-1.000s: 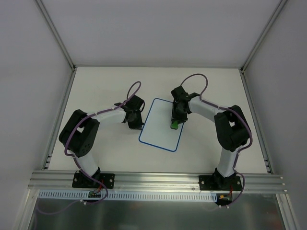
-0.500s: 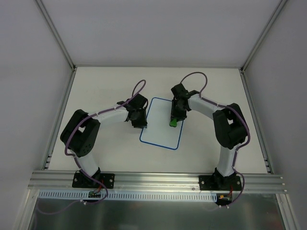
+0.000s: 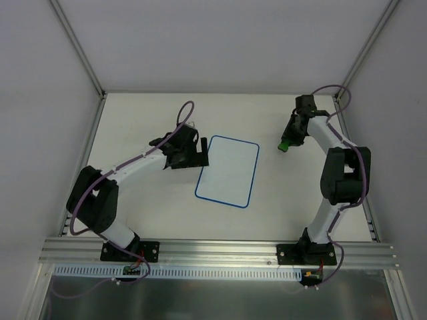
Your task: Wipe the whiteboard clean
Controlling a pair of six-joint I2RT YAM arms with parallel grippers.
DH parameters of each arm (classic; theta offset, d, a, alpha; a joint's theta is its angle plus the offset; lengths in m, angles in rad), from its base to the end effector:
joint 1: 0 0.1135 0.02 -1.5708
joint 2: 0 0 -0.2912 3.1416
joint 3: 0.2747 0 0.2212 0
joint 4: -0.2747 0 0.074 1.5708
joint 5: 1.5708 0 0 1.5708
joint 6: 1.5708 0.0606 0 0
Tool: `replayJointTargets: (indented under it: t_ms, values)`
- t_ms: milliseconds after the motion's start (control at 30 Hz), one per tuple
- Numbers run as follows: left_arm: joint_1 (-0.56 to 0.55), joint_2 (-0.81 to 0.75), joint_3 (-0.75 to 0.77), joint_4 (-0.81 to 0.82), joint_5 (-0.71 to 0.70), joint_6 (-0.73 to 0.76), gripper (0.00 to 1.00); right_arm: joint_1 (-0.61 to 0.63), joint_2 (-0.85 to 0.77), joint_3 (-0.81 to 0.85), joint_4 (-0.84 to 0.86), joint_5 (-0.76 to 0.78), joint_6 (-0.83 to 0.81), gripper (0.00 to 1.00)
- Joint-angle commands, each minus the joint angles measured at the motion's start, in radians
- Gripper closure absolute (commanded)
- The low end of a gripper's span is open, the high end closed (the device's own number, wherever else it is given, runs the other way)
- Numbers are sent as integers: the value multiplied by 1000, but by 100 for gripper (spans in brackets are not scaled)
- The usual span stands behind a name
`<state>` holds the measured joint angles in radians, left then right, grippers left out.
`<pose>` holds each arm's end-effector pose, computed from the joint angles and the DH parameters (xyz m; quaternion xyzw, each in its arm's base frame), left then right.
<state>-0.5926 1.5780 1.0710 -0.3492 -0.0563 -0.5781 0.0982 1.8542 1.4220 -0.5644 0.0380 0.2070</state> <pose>0.2719 -0.1790 0.2522 -0.0030 0.9365 -0.1712 0.3060 0.3913 0.0362 0.2454 0.0575 0.9572 0.0250 0.2826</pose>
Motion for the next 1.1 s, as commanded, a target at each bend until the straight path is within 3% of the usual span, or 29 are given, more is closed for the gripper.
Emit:
replayJointTargets:
  t_ms: [0,200,333,367,567,767,1067]
  values:
    - [36,-88,14,-22,-45,44,1,-73,23,58,-35,31,-43,93]
    - [89,-208,4,-68,-88,89,1,-176,105,98,-35,49,-46,84]
    - [106,-279,-12,-85,-138,109,1,-189,146,110,-35,31,-49,65]
    - [108,-301,-16,-86,-143,110,1,-190,152,112,-35,30,-47,56]
    - [123,-390,-37,-109,-148,119,1,-213,151,112,-46,22,-40,20]
    - [131,-502,-25,-151,-178,164,1,-215,-82,71,-71,13,-73,5]
    - [139,-705,67,-180,-290,293,1,-216,-695,-8,-83,37,-254,1]
